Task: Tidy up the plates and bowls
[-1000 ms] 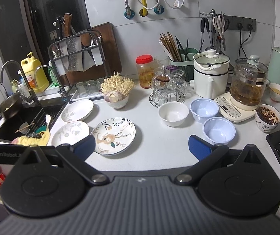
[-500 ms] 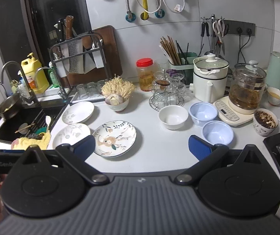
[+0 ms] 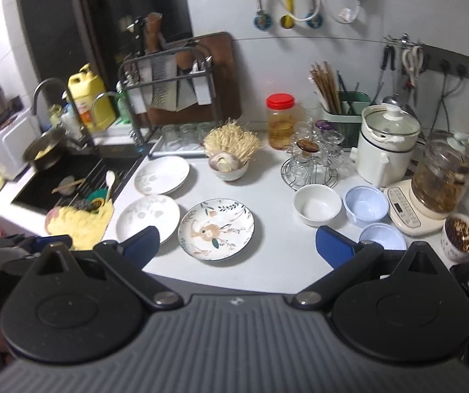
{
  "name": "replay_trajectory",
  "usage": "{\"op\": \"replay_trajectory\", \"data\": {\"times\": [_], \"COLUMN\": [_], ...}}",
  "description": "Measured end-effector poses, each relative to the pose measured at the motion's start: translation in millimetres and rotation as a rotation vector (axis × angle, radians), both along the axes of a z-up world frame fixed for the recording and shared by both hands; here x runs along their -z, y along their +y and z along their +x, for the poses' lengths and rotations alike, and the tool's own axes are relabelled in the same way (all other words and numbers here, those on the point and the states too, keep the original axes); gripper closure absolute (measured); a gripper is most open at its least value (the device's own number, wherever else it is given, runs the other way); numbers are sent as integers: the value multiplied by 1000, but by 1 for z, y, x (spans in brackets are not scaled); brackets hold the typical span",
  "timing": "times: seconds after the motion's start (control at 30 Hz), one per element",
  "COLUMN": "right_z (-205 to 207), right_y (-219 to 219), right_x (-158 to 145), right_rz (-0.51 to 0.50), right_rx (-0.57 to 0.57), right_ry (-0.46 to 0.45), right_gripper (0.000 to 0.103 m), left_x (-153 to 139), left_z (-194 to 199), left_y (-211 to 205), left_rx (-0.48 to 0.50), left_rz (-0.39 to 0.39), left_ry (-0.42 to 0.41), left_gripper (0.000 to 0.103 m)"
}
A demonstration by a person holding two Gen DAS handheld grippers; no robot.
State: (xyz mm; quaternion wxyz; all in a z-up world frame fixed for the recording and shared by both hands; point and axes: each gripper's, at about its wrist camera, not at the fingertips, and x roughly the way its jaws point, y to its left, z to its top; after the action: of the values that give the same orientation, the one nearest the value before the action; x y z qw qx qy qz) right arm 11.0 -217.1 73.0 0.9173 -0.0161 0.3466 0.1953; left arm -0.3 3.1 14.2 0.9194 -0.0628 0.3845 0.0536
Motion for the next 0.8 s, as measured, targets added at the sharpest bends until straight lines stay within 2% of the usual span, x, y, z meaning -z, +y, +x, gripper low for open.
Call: {"op": "replay_trajectory", "data": {"times": [0.13, 0.33, 0.47, 0.6, 0.8], "right_z": [12, 31, 39, 37, 42], "right_y": [6, 12, 18, 29, 46], "right_x": [-20, -44, -47, -48, -51], "right_rz": [-20, -16, -30, -79, -116], "right_rx": [-43, -42, -31, -59, -103], "right_ry": [71, 148, 194, 191, 238], "right_gripper": [0, 0, 0, 0, 0], "left_x": [3, 5, 5, 10, 15], "left_z": [8, 15, 14, 18, 31], "left_y": [10, 29, 36, 42, 48], "left_rx": [-19, -50, -64, -76, -88], "left_rz": [5, 14, 18, 21, 8], "left_ry": [18, 57, 65, 85, 98], "left_gripper": [4, 4, 4, 4, 4]}}
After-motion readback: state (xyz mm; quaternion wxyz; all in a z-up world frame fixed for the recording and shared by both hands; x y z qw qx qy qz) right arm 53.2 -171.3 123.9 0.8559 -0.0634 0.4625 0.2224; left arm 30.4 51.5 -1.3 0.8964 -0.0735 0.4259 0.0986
